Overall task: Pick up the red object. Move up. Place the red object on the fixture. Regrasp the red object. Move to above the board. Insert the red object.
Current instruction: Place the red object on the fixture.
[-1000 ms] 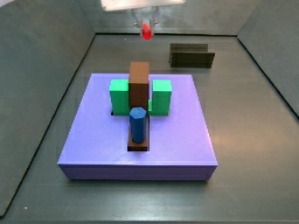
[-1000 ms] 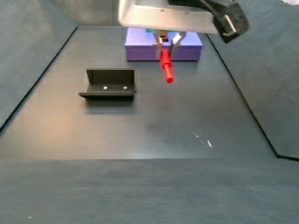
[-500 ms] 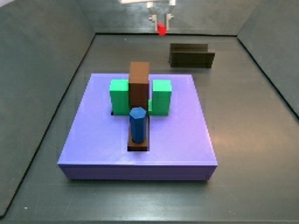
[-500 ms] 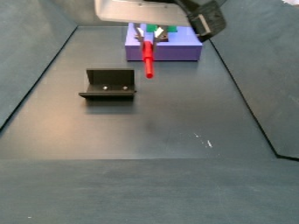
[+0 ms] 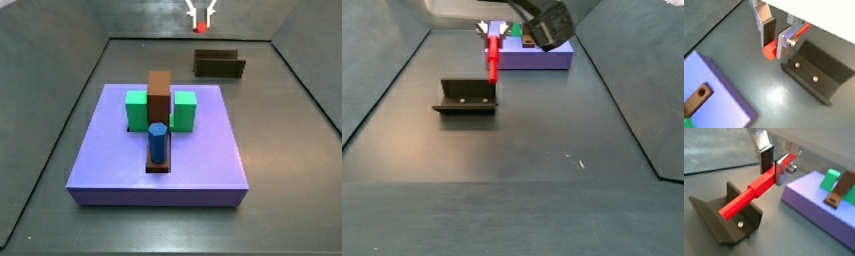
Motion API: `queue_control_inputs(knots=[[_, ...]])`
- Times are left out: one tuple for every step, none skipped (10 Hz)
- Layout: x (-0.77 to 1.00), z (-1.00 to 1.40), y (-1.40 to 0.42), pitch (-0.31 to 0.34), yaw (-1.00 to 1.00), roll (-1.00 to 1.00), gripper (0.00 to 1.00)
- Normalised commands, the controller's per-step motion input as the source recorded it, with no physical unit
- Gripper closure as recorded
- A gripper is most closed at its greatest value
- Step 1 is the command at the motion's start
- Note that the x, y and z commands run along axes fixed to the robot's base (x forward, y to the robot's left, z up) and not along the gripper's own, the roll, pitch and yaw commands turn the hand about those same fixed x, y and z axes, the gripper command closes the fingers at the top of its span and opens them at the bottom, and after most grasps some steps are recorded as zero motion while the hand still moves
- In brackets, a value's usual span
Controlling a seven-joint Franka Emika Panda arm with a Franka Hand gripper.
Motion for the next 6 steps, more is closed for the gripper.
queue_control_inputs(knots=[[0.65, 0.05, 0.00, 0.057, -0.07, -1.00, 1.00], [0.64, 0.01, 0.00, 0.054, -0.06, -1.00, 1.00], [0.61, 0.00, 0.00, 0.046, -0.05, -1.00, 1.00], [0.61, 0.00, 0.00, 0.051, -0.05, -1.00, 1.00], [0.60, 0.00, 0.00, 0.049, -0.05, -1.00, 1.00], [0.57, 0.00, 0.00, 0.029, -0.06, -1.00, 1.00]])
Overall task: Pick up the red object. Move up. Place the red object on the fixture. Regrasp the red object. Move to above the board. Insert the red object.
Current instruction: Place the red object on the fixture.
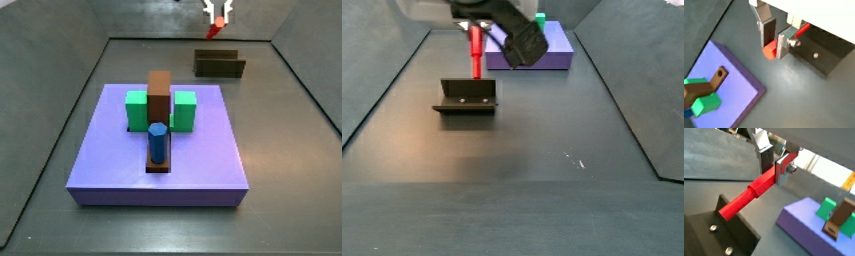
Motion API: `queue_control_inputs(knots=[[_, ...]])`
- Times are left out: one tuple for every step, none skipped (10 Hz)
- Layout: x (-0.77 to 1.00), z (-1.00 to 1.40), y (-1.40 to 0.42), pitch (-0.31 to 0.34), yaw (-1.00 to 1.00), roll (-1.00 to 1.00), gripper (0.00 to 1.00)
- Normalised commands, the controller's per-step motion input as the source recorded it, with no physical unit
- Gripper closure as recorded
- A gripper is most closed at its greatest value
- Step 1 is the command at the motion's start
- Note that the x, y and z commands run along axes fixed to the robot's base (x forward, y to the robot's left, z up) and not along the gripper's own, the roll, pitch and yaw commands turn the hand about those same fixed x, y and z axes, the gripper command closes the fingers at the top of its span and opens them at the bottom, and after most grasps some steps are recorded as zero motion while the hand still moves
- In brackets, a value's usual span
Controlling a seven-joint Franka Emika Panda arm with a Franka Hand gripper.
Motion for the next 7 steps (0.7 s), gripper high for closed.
queue_control_inputs(knots=[[0.47, 0.00, 0.00, 0.000, -0.05, -0.95, 1.00], [0.15, 0.00, 0.00, 0.054, 0.00, -0.25, 1.00], [0.00, -0.03, 0.00, 0.000, 0.00, 0.07, 1.00], [0.00, -0.37, 0.00, -0.071, 0.06, 0.20, 1.00], [0.03, -0.56, 0.00, -0.183, 0.00, 0.44, 1.00], [0.19, -0.54, 0.02, -0.169, -0.01, 0.53, 1.00], [0.17, -0.66, 0.04, -0.157, -0.18, 0.54, 1.00]])
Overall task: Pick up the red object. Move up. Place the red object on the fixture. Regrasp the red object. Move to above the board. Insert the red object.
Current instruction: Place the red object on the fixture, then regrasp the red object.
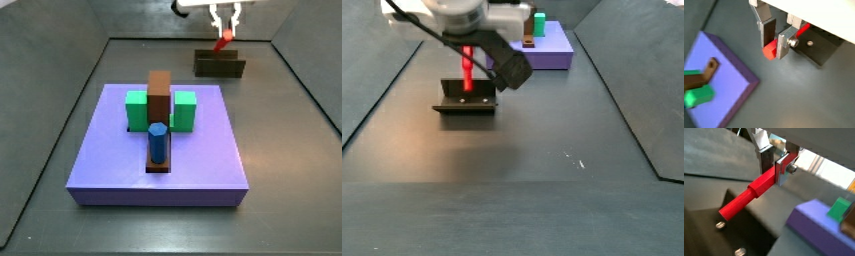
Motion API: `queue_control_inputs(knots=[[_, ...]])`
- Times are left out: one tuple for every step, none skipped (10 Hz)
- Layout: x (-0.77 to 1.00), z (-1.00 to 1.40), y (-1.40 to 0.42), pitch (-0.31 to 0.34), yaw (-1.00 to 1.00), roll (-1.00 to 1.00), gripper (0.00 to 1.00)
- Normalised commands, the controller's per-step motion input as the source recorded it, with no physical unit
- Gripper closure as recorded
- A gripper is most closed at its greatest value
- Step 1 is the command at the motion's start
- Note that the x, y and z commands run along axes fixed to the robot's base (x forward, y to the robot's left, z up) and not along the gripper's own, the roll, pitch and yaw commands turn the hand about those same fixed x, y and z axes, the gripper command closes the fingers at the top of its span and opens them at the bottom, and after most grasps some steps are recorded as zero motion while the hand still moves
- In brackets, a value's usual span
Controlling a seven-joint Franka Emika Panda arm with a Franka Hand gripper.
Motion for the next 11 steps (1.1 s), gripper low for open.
queue_control_inputs(knots=[[0.18, -0.59, 0.01, -0.177, -0.22, 0.28, 1.00], [0.35, -0.32, 0.04, -0.046, -0.31, 0.13, 1.00], [0.38, -0.29, 0.06, 0.000, -0.31, 0.12, 1.00], [0.14, -0.26, 0.19, 0.000, -0.10, 0.24, 1.00], [0.00, -0.13, 0.21, 0.000, 0.00, 0.01, 1.00], [0.00, -0.01, 0.16, 0.000, -0.01, -0.09, 1.00], [0.00, 0.00, 0.05, 0.000, 0.00, -0.05, 1.00], [0.00, 0.00, 0.00, 0.000, 0.00, 0.00, 1.00], [0.00, 0.00, 0.00, 0.000, 0.00, 0.00, 0.00], [-0.01, 0.00, 0.08, 0.000, 0.00, 0.00, 0.00], [-0.06, 0.61, 0.00, 0.046, -0.03, 0.01, 0.00]])
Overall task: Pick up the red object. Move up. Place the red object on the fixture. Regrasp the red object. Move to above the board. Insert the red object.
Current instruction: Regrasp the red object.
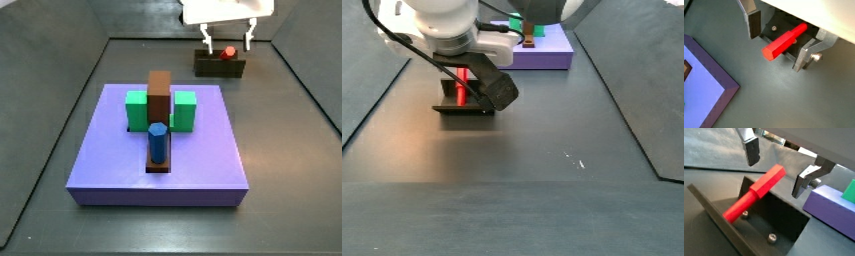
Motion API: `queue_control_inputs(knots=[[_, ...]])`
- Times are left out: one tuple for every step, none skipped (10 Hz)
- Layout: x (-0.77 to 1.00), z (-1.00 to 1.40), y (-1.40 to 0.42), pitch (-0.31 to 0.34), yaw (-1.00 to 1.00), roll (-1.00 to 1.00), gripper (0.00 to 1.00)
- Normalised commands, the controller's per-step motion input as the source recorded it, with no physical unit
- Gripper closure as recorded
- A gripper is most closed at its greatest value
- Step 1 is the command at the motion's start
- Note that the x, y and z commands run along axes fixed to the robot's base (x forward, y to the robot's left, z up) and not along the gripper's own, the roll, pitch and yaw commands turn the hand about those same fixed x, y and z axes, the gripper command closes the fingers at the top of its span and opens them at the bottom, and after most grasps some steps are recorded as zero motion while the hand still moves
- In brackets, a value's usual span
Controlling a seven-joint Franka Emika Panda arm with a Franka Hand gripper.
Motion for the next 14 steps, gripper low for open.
queue_control_inputs(knots=[[0.00, 0.77, 0.00, 0.211, 0.00, 0.84, 0.00], [0.00, 0.56, -0.04, 0.271, 0.21, 1.00, 0.00], [0.06, 0.27, -0.02, 0.246, 0.28, 1.00, 0.00], [0.13, 0.15, 0.00, 0.269, 0.33, 1.00, 0.00], [0.13, 0.12, 0.00, 0.274, 0.33, 1.00, 0.00], [0.14, 0.13, 0.00, 0.254, 0.35, 1.00, 0.00], [0.13, 0.09, 0.00, 0.226, 0.37, 1.00, 0.00], [0.11, 0.07, 0.00, 0.197, 0.38, 1.00, 0.00], [0.09, 0.06, 0.00, 0.146, 0.38, 1.00, 0.00], [0.07, 0.07, 0.00, 0.054, 0.37, 1.00, 0.00], [0.01, 0.05, -0.05, 0.000, 0.37, 1.00, 0.00], [0.00, 0.06, -0.19, -0.069, 0.28, 1.00, 0.00], [0.00, 0.05, -0.24, 0.000, 0.10, 1.00, 0.00], [0.00, 0.04, -0.37, 0.020, -0.04, 1.00, 0.00]])
